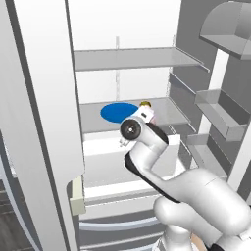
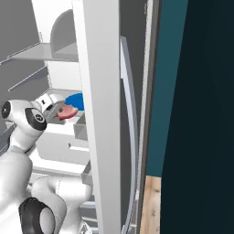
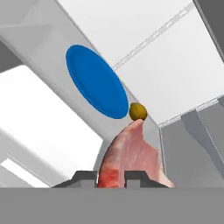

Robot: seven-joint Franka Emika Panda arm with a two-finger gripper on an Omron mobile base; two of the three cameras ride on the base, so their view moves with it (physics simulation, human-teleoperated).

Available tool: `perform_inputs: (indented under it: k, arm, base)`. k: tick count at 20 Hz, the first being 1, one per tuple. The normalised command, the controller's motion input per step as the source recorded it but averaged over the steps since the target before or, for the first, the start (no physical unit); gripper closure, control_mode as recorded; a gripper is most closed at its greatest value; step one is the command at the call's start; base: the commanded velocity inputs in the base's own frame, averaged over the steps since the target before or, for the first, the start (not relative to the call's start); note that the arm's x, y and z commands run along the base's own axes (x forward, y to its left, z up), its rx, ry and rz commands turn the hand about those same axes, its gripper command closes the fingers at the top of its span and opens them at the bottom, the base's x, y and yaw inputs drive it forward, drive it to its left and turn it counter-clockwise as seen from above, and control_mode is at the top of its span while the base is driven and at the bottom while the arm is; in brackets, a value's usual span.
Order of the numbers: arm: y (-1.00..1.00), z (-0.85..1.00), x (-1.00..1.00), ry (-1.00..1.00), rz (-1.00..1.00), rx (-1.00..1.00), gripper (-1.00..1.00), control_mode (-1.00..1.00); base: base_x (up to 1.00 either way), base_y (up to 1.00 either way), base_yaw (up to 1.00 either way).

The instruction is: Retrieve the steak from the fridge and place it on the cutting board.

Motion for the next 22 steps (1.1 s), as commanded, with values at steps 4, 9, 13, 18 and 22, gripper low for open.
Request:
perform_inputs:
  k: [4, 9, 13, 18, 22]
  arm:
    - [0.00, 0.25, -0.87, 0.17, 0.12, 0.00, 1.00, -1.00]
    - [0.00, 0.36, -0.65, 0.16, 0.07, 0.00, 1.00, -1.00]
    - [0.00, 0.37, -0.44, 0.17, 0.06, 0.00, 1.00, -1.00]
    - [0.00, 0.12, -0.52, 0.04, 0.10, 0.00, 1.00, -1.00]
    - [0.00, 0.00, -0.33, 0.02, 0.09, 0.00, 1.00, -1.00]
  base:
    - [0.00, 0.00, 0.00]
    - [0.00, 0.00, 0.00]
    - [0.00, 0.00, 0.00]
    - [0.00, 0.00, 0.00]
    - [0.00, 0.00, 0.00]
